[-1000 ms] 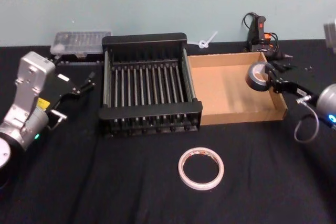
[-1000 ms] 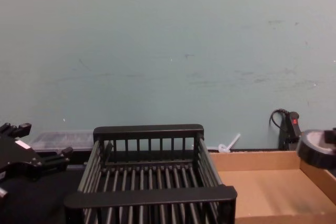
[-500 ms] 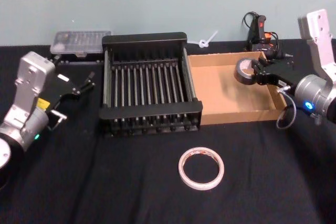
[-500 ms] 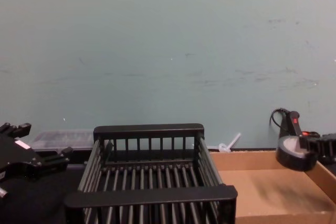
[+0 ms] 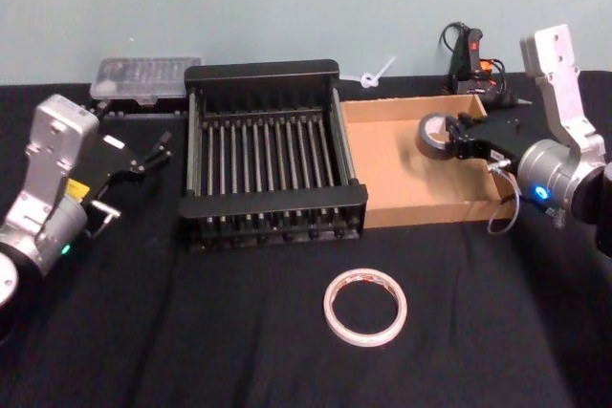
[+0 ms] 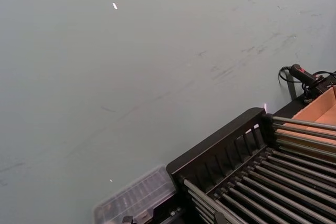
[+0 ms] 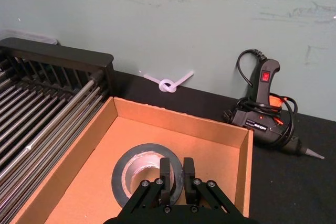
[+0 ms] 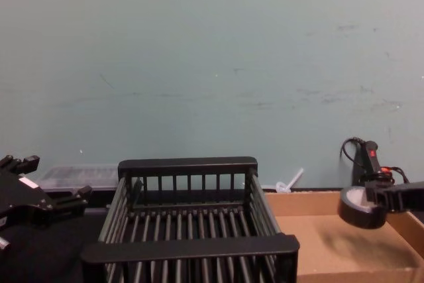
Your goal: Pick up the white tape and place it into the black box , Pick up the silver tape and place it into the brown box.
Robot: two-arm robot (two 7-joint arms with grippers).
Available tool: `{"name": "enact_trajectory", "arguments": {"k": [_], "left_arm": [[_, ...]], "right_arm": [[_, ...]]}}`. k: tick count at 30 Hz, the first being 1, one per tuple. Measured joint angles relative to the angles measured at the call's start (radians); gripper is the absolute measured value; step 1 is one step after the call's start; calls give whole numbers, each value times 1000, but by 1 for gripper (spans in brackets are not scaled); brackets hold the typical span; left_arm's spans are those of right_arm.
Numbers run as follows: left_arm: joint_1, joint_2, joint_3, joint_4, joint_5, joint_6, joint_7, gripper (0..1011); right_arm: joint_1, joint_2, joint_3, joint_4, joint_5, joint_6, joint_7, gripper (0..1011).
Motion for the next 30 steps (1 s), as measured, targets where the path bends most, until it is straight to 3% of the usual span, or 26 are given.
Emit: {"name": "enact_trajectory", "arguments": {"k": [13, 30], "left_arm": [[0, 0, 0, 0, 0, 0, 0, 1001], [0, 0, 0, 0, 0, 0, 0, 1001]], "right_arm": [[1, -3, 1, 4, -6, 0, -1, 188], [1, -2, 1, 2, -3, 0, 0, 718]]}}
